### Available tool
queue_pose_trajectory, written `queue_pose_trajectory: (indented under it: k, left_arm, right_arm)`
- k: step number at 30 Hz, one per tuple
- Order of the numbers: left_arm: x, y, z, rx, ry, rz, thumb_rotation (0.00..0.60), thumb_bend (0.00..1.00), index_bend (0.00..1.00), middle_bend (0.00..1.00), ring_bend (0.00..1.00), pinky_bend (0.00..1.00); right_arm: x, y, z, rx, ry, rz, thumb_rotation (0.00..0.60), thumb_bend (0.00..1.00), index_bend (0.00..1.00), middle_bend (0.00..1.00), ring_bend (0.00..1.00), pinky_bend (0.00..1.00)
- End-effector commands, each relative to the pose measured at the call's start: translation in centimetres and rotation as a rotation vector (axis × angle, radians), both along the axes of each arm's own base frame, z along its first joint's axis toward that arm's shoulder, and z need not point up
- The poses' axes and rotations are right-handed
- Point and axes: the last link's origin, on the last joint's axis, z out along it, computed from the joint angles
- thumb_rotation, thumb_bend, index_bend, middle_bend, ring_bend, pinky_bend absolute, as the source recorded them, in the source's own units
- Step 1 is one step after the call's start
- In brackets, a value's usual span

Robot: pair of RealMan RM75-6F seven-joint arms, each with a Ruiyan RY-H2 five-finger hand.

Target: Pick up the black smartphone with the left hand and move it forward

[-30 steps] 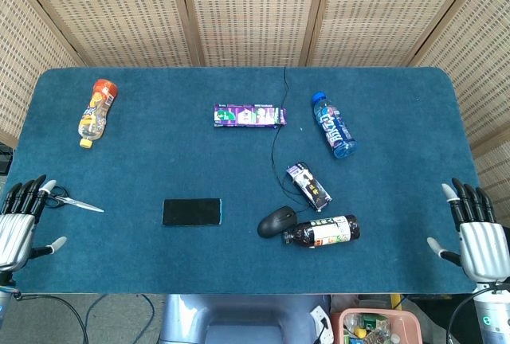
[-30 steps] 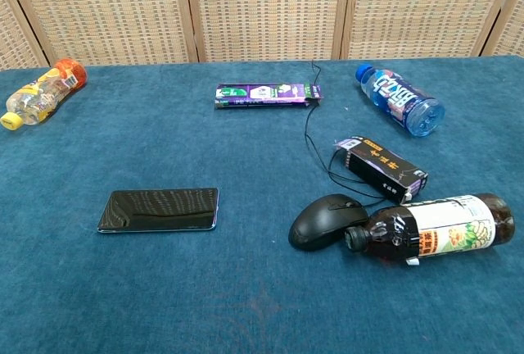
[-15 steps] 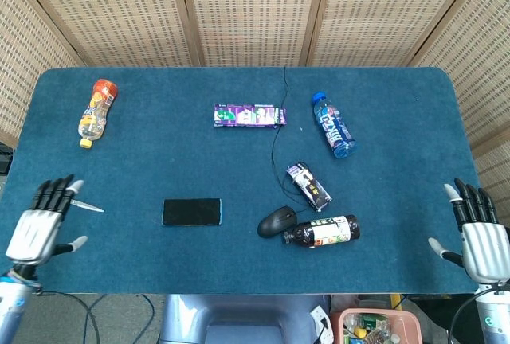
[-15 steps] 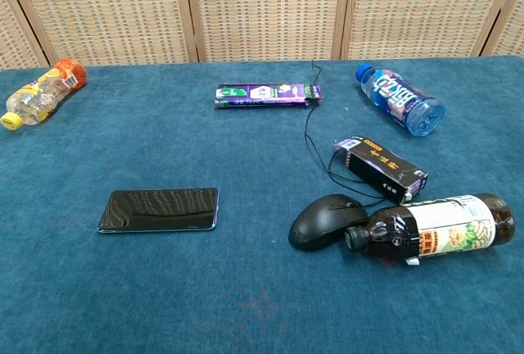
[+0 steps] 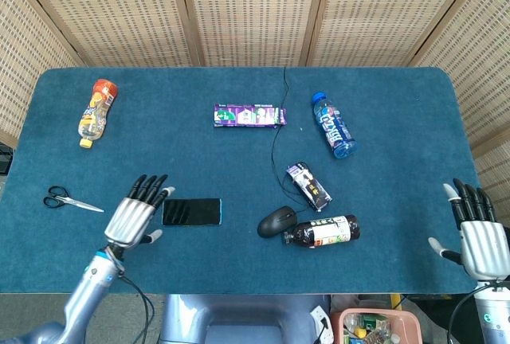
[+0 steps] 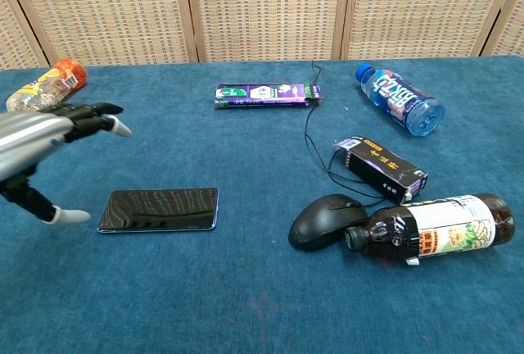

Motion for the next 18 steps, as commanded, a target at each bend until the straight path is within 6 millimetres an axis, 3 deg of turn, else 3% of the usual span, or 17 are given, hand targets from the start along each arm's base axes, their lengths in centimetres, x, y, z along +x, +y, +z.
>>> queue_pose_trajectory:
  k: [1,11,18]
  left_arm:
    - [0.7,0.5,-1.4,-0.02,0.007,0.005,0.6,0.2,0.18,0.0,0.0,0.0]
    - [1.1,1.6,-3.7,-0.035,0.007,0.012,0.6,0.21,0.26,0.0,0.0,0.0]
    - [1.3,2.2,-5.3,-0.06,0.007,-0.002,0.6,0.21,0.26,0.0,0.0,0.0]
  right_arm:
    - [0.0,0.0,0.0,0.0,-0.001,-0.002,0.6,0.0,0.0,0.0,0.0,0.0]
    - [-0.2,-0.1,0.0,0.003,-0.002,-0.01,0.6,0.0,0.0,0.0,0.0,0.0]
    - [-0.4,-0.2,-0.2,0.009,0.001,-0.018,0.6,0.0,0.0,0.0,0.0,0.0]
